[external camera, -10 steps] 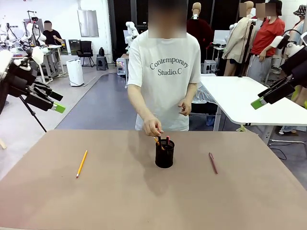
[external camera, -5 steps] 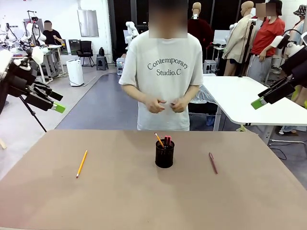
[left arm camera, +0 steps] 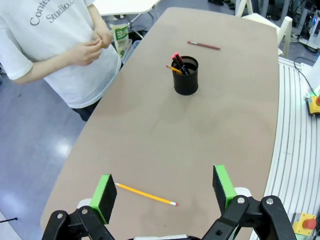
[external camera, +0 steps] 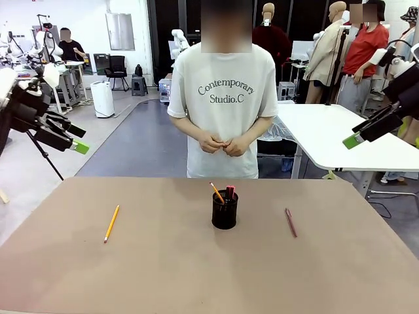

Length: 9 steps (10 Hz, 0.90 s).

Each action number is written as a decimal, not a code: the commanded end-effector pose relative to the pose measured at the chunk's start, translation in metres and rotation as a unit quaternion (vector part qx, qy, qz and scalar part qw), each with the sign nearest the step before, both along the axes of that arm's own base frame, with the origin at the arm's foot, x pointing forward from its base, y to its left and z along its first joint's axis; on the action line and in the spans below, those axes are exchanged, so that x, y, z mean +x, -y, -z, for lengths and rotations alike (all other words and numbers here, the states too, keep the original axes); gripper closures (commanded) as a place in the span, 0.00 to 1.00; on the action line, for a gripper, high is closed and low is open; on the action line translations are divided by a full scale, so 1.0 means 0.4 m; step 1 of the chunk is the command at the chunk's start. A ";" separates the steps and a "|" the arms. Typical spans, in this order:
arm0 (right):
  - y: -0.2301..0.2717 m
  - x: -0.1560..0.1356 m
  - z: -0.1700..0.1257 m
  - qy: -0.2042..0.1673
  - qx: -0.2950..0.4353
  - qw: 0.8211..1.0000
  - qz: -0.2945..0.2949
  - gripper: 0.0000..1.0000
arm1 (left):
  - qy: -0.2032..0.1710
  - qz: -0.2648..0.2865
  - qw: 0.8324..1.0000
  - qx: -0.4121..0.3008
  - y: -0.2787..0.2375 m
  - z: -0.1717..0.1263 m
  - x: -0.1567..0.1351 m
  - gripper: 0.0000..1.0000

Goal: Place the pens into the pen holder.
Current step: Pick up a writing instrument from the table and place it into the Pen holder.

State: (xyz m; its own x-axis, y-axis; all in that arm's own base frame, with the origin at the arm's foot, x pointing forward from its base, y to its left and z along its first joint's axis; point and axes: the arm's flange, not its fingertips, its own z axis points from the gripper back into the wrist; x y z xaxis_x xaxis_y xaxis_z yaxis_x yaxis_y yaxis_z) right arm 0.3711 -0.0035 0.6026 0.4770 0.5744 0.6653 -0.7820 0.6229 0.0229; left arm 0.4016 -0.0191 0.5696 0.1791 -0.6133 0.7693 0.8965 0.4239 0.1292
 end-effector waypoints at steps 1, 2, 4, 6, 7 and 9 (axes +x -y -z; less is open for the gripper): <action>-0.001 -0.001 -0.003 0.002 0.006 1.000 -0.004 0.00 | -0.002 0.000 1.000 0.000 -0.005 -0.004 0.002 0.00; -0.001 -0.001 -0.003 0.002 0.006 1.000 -0.004 0.00 | -0.002 0.000 1.000 0.000 -0.005 -0.004 0.002 0.00; -0.001 -0.001 -0.003 0.002 0.006 1.000 -0.004 0.00 | -0.002 0.000 1.000 0.000 -0.005 -0.004 0.002 0.00; -0.001 -0.001 -0.003 0.002 0.006 1.000 -0.004 0.00 | -0.002 0.000 1.000 0.000 -0.005 -0.004 0.002 0.00; -0.001 -0.001 -0.003 0.002 0.006 1.000 -0.004 0.00 | -0.002 0.000 1.000 0.000 -0.005 -0.004 0.002 0.00; -0.001 -0.001 -0.003 0.002 0.006 1.000 -0.004 0.00 | -0.002 0.000 1.000 0.000 -0.005 -0.004 0.002 0.00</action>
State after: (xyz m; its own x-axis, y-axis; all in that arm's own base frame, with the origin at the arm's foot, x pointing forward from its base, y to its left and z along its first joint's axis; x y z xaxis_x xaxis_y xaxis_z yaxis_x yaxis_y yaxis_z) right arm 0.3711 -0.0035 0.6026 0.4770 0.5744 0.6653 -0.7820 0.6229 0.0229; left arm 0.4016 -0.0191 0.5696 0.1791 -0.6133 0.7693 0.8965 0.4239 0.1292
